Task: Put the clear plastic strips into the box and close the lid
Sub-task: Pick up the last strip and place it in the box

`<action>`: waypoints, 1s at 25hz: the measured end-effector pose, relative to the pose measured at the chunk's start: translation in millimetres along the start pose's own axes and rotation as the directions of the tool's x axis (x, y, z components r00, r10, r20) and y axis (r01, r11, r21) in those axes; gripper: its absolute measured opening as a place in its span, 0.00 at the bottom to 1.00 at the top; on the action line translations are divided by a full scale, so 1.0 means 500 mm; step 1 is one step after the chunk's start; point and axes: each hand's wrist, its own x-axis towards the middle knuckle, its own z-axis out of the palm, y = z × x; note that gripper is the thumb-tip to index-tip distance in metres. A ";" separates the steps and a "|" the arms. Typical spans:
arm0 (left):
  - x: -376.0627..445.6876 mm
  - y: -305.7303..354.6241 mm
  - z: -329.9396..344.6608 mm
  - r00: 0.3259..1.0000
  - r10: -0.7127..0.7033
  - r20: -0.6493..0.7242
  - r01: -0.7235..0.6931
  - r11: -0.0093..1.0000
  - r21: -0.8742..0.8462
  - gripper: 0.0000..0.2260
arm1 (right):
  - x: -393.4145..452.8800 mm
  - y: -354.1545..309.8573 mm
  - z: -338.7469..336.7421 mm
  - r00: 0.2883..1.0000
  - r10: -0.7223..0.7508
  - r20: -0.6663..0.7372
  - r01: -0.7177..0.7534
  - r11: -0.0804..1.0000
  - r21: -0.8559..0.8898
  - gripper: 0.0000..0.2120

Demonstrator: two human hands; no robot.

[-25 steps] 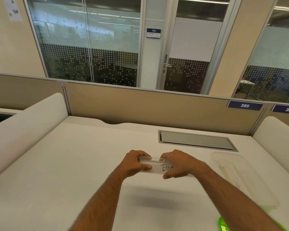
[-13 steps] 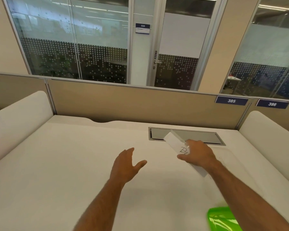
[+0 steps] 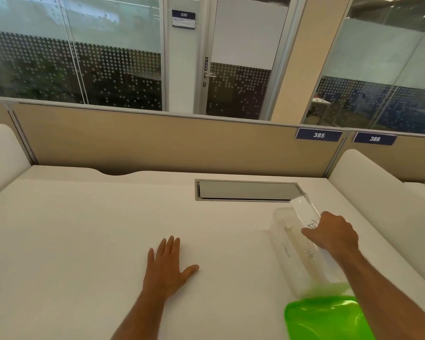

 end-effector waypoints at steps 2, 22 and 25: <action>-0.001 -0.004 0.017 1.000 -0.005 -0.025 0.006 1.000 0.014 0.47 | 0.002 0.022 0.017 1.000 0.025 0.018 -0.025 1.000 0.002 0.18; -0.003 -0.008 0.035 0.998 -0.014 -0.064 0.019 0.996 0.083 0.46 | 0.020 0.074 0.143 0.976 0.050 0.210 -0.047 0.999 -0.017 0.23; -0.003 -0.007 0.036 0.998 -0.014 -0.069 0.019 0.998 0.068 0.47 | 0.022 0.076 0.151 0.976 0.055 0.212 -0.050 0.998 -0.031 0.24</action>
